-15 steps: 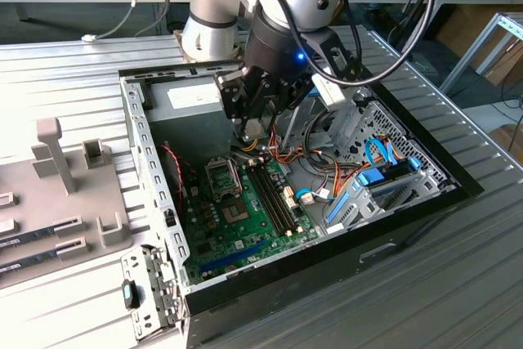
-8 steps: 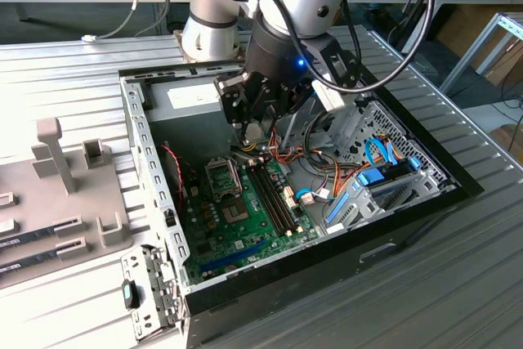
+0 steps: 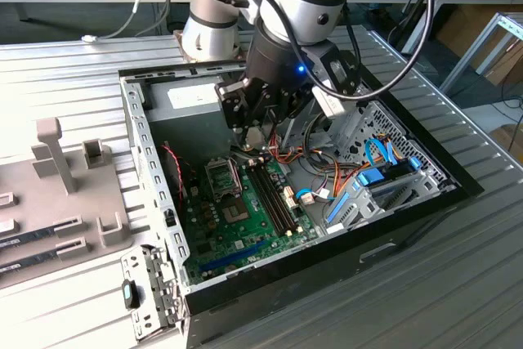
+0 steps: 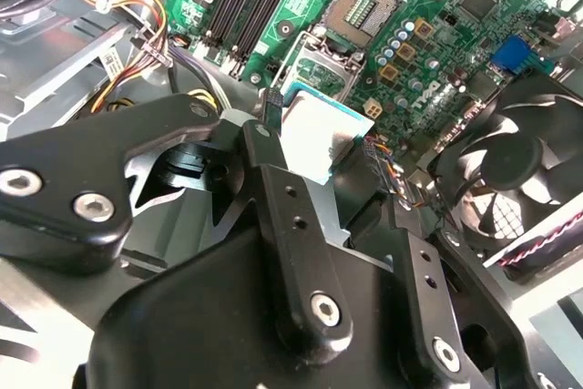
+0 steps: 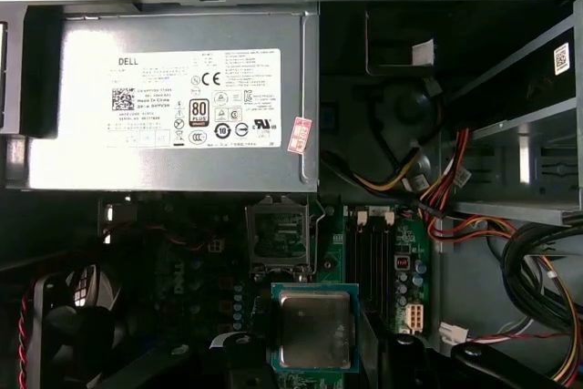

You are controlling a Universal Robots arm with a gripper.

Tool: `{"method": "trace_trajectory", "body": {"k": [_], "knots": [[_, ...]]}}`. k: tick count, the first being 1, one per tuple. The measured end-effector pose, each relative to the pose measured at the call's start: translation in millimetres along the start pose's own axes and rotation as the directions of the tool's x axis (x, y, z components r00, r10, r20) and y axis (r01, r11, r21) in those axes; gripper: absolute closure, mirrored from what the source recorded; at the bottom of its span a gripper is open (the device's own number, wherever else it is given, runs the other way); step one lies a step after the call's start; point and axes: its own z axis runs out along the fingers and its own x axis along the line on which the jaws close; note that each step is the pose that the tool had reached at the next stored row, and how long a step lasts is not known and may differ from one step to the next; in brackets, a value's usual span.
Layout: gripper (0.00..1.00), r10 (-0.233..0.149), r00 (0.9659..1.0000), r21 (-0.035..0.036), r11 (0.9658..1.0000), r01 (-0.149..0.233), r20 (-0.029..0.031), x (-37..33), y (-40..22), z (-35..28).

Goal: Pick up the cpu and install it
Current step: 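Pick up the cpu and move it towards the insertion slot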

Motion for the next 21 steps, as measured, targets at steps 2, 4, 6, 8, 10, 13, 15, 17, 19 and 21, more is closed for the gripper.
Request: {"method": "trace_trajectory", "body": {"k": [2,4,6,8,10,13,15,17,19,21], "knots": [[0.53,0.0,1.0,0.0,1.0,0.0,0.0,-0.1,-0.8,1.3],[0.53,0.0,1.0,0.0,1.0,0.0,0.0,-0.3,-1.7,2.6],[0.53,0.0,1.0,0.0,1.0,0.0,0.0,-0.4,-2.5,3.9],[0.53,0.0,1.0,0.0,1.0,0.0,0.0,-0.5,-3.3,5.1],[0.53,0.0,1.0,0.0,1.0,0.0,0.0,-0.6,-4.0,6.3],[0.53,0.0,1.0,0.0,1.0,0.0,0.0,-0.7,-5.8,9.6],[0.53,0.0,1.0,0.0,1.0,0.0,0.0,-0.8,-6.4,10.8],[0.53,0.0,1.0,-0.0001,1.0,0.0,0.0,-0.8,-7.2,12.3],[0.53,0.0,1.0,0.0,1.0,0.0,0.0,-0.9,-7.8,13.6],[0.53,0.0,1.0,0.0,1.0,0.0,0.0001,-1.0,-8.5,15.1]]}}
